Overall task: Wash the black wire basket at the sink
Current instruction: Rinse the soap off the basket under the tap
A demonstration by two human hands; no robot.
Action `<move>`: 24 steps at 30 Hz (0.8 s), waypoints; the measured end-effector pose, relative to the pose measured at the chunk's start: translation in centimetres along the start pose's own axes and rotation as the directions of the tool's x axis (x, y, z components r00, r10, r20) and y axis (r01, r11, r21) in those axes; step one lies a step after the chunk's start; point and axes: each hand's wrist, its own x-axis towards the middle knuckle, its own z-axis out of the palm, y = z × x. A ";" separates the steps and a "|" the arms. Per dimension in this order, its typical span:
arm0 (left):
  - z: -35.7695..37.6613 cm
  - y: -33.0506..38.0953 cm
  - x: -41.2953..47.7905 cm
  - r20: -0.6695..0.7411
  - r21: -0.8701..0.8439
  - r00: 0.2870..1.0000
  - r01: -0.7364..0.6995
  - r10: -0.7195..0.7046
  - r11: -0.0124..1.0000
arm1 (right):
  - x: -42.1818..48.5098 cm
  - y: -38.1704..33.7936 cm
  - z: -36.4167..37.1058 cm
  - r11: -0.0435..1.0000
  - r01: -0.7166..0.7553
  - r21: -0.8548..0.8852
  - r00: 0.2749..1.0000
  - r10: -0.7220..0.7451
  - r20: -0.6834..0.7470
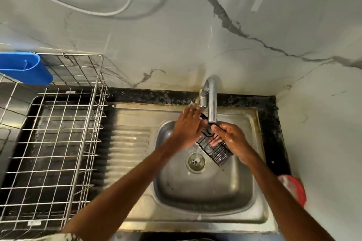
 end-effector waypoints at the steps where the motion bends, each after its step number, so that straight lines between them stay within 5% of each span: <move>1: 1.3 0.6 -1.0 0.046 -0.060 0.998 0.044 -0.042 0.997 | -0.5 -0.3 0.5 0.997 0.003 0.072 0.999 0.000 -0.039; 5: 4.7 3.4 -2.7 0.176 -0.054 0.984 0.049 -0.039 0.997 | -1.3 0.6 1.4 0.988 -0.020 0.156 0.977 0.052 -0.206; 9: 2.9 4.7 -0.5 0.236 0.044 0.968 0.078 -0.087 0.996 | -2.7 1.4 2.0 0.954 -0.025 0.298 0.975 0.090 -0.205; 13: 0.7 3.8 2.5 0.294 0.073 0.898 0.319 -0.326 0.945 | -4.0 1.1 2.8 0.949 -0.034 0.312 0.978 0.096 -0.183; 18: 1.4 4.9 0.7 0.347 0.211 0.928 0.061 -0.133 0.976 | -3.6 0.9 2.9 0.939 0.017 0.343 0.973 0.064 -0.223; 20: 0.6 4.7 1.0 0.277 0.152 0.939 0.169 -0.206 0.974 | -3.7 1.2 3.2 0.936 -0.025 0.350 0.982 0.089 -0.168; 24: -0.6 2.5 2.2 0.249 -0.263 0.894 0.434 -0.373 0.862 | -4.2 1.1 3.3 0.926 0.012 0.378 0.976 0.071 -0.206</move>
